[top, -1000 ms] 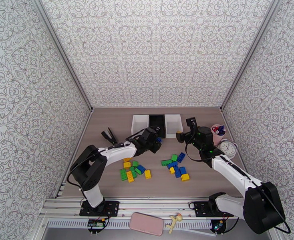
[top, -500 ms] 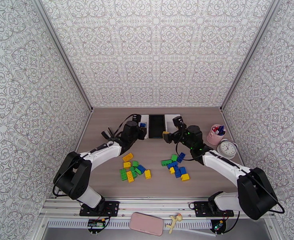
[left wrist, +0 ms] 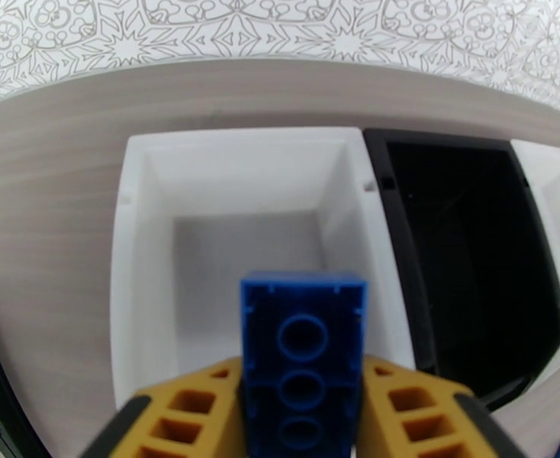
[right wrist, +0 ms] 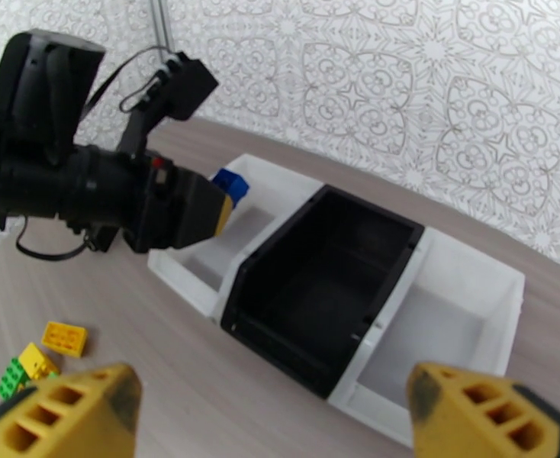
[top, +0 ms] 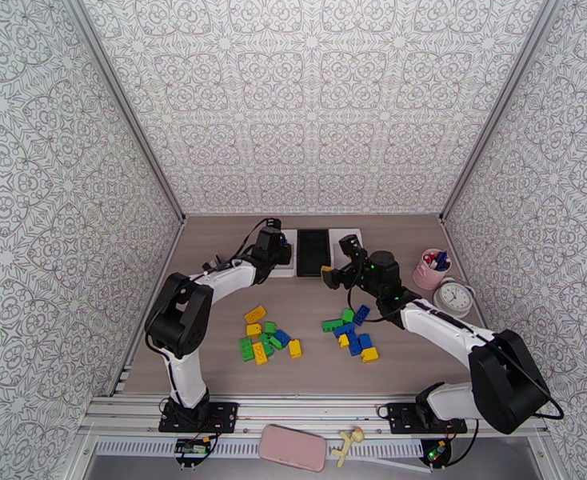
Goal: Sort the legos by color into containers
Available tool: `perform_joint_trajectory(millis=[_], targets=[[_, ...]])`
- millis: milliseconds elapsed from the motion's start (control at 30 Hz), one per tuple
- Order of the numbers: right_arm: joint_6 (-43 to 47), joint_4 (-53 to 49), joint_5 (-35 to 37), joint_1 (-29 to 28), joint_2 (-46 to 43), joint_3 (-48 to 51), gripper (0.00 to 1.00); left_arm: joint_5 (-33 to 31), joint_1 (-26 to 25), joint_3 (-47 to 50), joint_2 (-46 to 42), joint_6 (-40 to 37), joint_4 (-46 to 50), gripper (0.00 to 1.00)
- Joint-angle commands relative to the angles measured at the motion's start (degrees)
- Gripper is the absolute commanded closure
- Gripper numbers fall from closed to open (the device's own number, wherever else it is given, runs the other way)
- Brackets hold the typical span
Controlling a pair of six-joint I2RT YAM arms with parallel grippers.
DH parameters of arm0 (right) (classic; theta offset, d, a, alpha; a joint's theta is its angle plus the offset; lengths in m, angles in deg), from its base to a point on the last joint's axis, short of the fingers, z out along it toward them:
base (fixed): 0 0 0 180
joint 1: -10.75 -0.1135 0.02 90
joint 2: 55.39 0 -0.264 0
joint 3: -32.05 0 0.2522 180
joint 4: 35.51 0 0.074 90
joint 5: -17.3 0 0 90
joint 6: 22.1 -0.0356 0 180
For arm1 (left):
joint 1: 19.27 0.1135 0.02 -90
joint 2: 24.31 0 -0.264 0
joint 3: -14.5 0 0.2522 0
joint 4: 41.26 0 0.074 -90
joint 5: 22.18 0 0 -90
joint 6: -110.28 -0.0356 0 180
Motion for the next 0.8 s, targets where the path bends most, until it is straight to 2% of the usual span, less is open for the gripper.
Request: perform_joint_trajectory(millis=[0, 167, 333, 433, 600, 767], targets=[[-0.71, -0.59, 4.73, -0.44, -1.18, -1.23, 0.05, -0.61, 0.63, -0.85, -1.36, -1.43, 0.02, 0.52], [-1.42, -1.02, 8.82, -0.38, -2.31, -0.57, 0.05, -0.26, 0.18, 5.18, -7.72, -4.11, -3.39, 0.25], [-2.19, -5.47, 9.22, -0.39, -3.06, -1.93, 0.05, -0.15, -2.44, 11.97, -15.58, -10.52, -5.64, 0.11], [-3.13, -6.93, 10.88, -0.42, -3.35, -1.96, 0.04, 3.87, -4.22, 16.77, -20.32, -13.66, -8.82, 0.01], [-9.52, -10.26, 21.27, -0.4, -3.85, -1.39, 0.01, 12.24, -7.03, 22.44, -26.17, -19.11, -11.83, 0.0], [-24.26, -15.11, 32.29, -0.29, -3.9, 0.09, 0.01, 20.63, -7.15, 25.71, -28.25, -21.29, -14.39, 0.0]])
